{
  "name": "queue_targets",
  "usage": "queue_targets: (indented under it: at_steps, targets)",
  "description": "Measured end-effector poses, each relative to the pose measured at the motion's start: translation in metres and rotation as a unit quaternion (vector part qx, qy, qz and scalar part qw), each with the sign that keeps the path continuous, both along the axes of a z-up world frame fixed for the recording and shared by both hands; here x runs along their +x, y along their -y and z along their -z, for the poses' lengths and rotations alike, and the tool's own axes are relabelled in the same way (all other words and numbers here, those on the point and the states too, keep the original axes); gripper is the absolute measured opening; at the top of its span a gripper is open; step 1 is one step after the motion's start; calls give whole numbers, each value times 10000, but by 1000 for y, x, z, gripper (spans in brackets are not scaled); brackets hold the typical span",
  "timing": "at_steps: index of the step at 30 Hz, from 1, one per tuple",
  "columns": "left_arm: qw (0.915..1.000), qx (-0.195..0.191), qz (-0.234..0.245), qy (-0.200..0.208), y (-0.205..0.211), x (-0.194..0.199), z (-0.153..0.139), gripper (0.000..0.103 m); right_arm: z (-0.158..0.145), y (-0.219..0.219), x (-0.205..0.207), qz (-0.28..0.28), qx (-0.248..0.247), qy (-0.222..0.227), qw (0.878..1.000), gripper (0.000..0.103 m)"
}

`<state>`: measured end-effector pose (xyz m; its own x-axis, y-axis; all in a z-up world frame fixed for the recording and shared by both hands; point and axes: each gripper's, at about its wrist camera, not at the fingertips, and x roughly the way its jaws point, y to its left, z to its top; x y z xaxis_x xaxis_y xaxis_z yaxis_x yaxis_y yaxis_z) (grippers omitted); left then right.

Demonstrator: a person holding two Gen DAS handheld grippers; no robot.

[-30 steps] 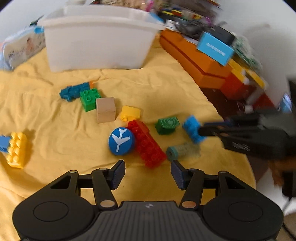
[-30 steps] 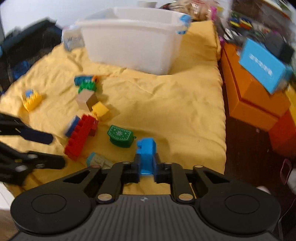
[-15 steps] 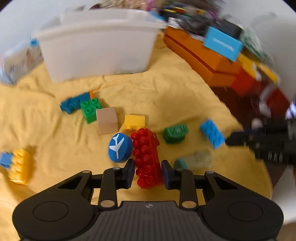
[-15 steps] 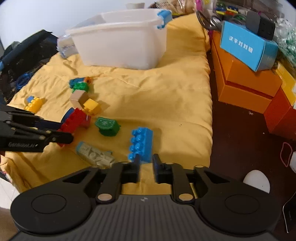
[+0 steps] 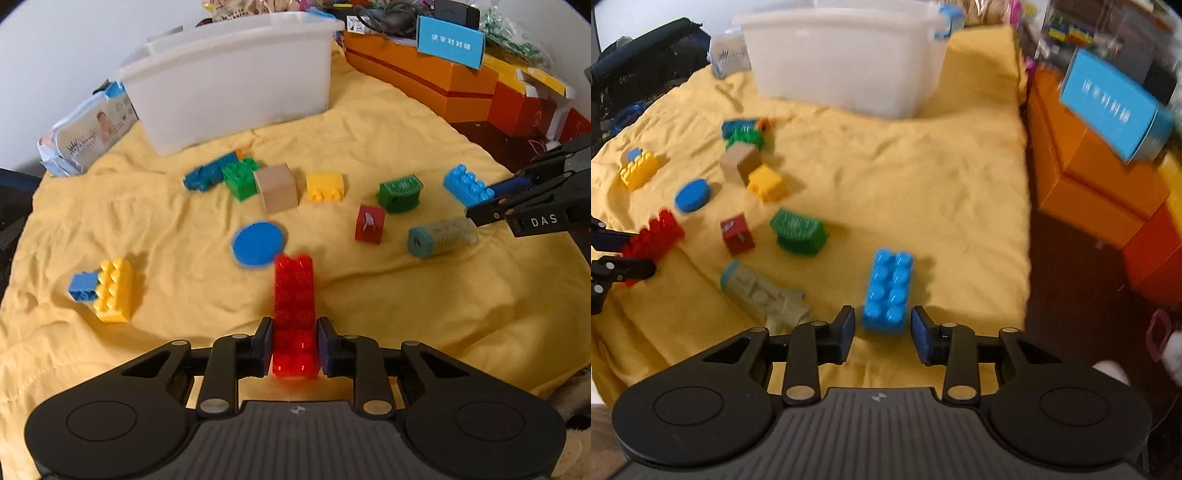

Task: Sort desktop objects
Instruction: 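Grasp a red brick with the left tool while the right tool grasps a blue brick, then carry both bricks over the white bin and open both tools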

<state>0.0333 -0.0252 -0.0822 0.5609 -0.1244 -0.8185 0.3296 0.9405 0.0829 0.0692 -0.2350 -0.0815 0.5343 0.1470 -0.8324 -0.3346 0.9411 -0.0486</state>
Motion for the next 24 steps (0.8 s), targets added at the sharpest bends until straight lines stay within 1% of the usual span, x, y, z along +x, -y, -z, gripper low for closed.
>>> queue_targets:
  at_steps: [1,3,4,5,7,11,15,18,21,24]
  targets:
    - [10000,-16,11,26,0,-1,1,29,1,2,-1,32,82,7,10000,28]
    - [10000,9,5,46,-1,-1,2,35,-1,2,-3,38,84,13,10000,28]
    - [10000,26,-5,65,-1,0,2,35,-2,1,-3,33,71,33,10000,28]
    - [10000,19,-1,68,0,1,2,35,-4,0,-4,-1,56,60,10000,28]
    - [10000,-51,0,74,-1,2,2,27,-9,-3,-6,-38,-23,216,9998,28]
    - [9996,-228,-22,134,-6,3,-6,27,-25,-6,-7,-106,-82,512,9986,28]
    - [9978,-402,-29,534,-16,6,-38,27,-45,-10,1,-80,11,761,9971,28]
    - [9947,-462,11,916,-24,22,-70,27,-63,-19,13,-112,89,938,9955,28]
    - [9893,-524,97,1361,-33,46,-105,27,-86,-34,29,-193,106,1218,9923,28]
    - [9818,-533,297,1800,-36,78,-139,27,-112,-49,47,-221,169,1522,9880,28]
